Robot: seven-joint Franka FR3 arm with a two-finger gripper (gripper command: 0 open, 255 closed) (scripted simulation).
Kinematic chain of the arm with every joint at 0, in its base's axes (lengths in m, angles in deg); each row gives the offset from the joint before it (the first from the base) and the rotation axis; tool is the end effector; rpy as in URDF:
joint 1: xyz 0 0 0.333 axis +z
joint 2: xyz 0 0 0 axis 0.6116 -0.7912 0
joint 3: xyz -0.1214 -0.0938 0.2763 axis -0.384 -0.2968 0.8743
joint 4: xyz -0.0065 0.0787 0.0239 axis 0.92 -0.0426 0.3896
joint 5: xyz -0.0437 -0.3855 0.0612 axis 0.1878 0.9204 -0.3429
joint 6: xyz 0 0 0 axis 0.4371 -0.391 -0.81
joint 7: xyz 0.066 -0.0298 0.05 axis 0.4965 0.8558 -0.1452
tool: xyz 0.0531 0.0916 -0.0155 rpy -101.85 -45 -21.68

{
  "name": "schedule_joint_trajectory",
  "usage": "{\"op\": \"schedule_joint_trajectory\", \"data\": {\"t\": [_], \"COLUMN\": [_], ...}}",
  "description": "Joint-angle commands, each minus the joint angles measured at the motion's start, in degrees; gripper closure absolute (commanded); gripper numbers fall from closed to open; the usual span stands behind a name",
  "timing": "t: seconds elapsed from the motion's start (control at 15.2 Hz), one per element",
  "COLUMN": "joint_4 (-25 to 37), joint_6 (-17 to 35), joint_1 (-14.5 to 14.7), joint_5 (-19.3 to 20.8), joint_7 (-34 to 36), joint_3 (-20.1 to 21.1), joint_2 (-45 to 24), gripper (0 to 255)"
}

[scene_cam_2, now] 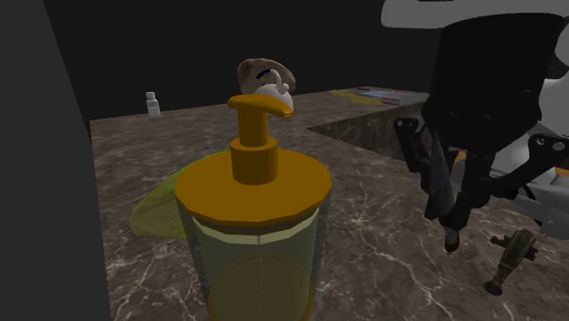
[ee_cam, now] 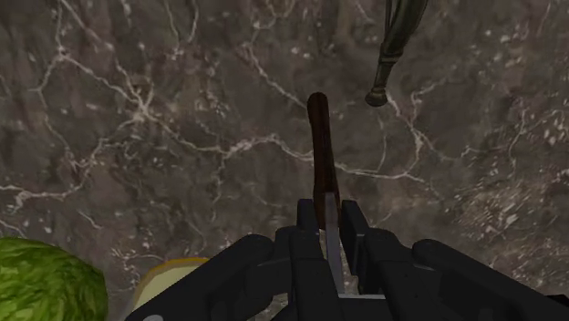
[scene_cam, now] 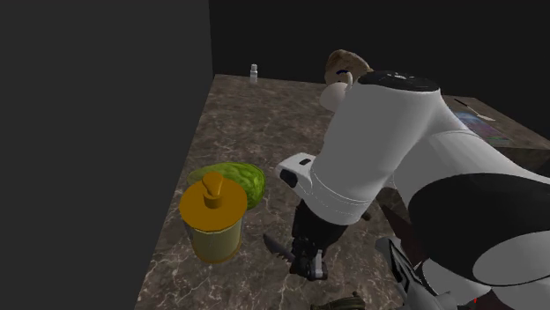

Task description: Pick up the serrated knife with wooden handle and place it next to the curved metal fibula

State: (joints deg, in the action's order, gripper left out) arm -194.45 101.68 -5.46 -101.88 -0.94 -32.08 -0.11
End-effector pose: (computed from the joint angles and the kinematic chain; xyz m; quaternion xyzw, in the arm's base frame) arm 0.2294 0.3376 0.4484 -0.8880 -0.4541 -0.0373 0.0624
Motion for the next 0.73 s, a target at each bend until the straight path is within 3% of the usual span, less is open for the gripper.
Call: {"op": "schedule_joint_trajectory", "data": {"t": [0.0,0.66], "joint_4": [-1.1,-5.9], "joint_6": [1.7,10.8], "joint_1": [0.1,0.5], "joint_5": [-0.2,-1.1], "joint_7": [-0.1,-0.6], "joint_3": [0.3,1.6], "joint_2": [-0.6,-5.0], "gripper": [255,255]}}
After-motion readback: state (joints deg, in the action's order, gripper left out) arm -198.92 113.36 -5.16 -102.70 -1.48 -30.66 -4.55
